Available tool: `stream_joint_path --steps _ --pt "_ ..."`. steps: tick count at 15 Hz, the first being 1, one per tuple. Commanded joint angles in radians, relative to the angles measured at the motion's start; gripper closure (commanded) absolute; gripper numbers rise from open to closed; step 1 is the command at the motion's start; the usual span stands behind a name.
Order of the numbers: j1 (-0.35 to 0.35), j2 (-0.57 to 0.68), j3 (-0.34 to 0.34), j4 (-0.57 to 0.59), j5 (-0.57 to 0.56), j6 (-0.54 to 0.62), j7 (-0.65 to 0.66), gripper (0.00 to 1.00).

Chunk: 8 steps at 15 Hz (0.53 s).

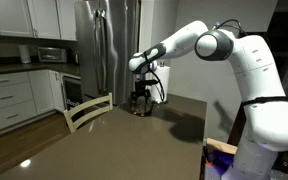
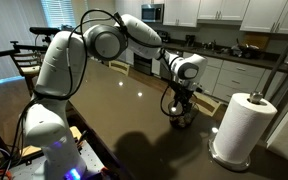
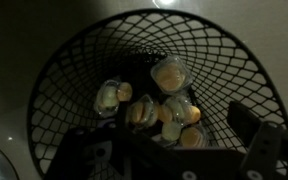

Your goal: Take one object from the black basket and put it on the table

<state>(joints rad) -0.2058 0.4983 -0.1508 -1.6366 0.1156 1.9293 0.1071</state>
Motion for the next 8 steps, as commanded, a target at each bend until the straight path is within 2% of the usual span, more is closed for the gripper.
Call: stream_joint_path --steps 1,6,7,8 --pt "-0.012 0.027 0.0 0.013 0.009 0.018 -0.006 0.0" --pt "-0.012 0.066 0.0 0.01 0.005 0.085 -0.01 0.0" --pt "-0.013 0.075 0.001 0.012 0.005 0.094 -0.013 0.2" --pt "-0.013 0.083 0.001 0.014 0.005 0.103 -0.011 0.26"
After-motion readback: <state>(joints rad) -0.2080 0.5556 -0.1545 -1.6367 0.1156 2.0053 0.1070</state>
